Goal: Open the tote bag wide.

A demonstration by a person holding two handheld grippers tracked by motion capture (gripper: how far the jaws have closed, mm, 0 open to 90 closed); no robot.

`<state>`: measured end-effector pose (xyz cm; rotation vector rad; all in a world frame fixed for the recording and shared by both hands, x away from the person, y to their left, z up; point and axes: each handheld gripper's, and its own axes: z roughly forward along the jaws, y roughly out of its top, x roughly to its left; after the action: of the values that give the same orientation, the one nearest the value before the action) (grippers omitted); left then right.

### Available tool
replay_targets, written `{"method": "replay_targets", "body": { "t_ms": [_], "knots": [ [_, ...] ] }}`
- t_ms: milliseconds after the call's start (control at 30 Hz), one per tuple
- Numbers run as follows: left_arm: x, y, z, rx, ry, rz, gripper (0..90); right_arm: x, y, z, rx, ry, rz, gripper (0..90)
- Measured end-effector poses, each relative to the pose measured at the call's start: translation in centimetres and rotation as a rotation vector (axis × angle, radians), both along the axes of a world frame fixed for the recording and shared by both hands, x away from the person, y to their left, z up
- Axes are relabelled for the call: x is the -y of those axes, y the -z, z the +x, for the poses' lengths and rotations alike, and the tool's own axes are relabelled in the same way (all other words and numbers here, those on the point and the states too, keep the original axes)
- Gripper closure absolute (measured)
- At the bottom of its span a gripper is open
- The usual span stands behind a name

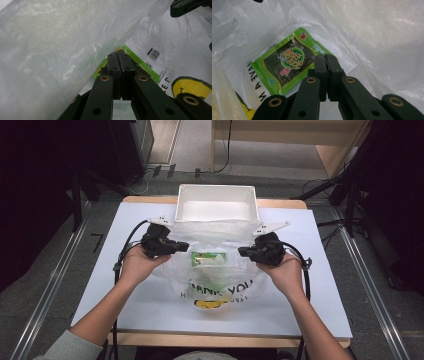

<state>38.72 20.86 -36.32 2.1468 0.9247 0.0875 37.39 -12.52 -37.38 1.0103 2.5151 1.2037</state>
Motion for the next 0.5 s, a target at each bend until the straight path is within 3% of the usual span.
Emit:
{"method": "replay_targets", "body": {
  "t_ms": [300, 500],
  "knots": [
    [0.2, 2.0, -0.1, -0.029, -0.010, 0.043, 90.0, -0.5, 1.7, -0.2, -0.019, 0.003, -0.011, 90.0],
    [-0.1, 3.0, -0.3, -0.037, -0.025, 0.036, 90.0, -0.5, 2.7, -0.3, -0.027, 0.011, -0.009, 90.0]
  ]
}}
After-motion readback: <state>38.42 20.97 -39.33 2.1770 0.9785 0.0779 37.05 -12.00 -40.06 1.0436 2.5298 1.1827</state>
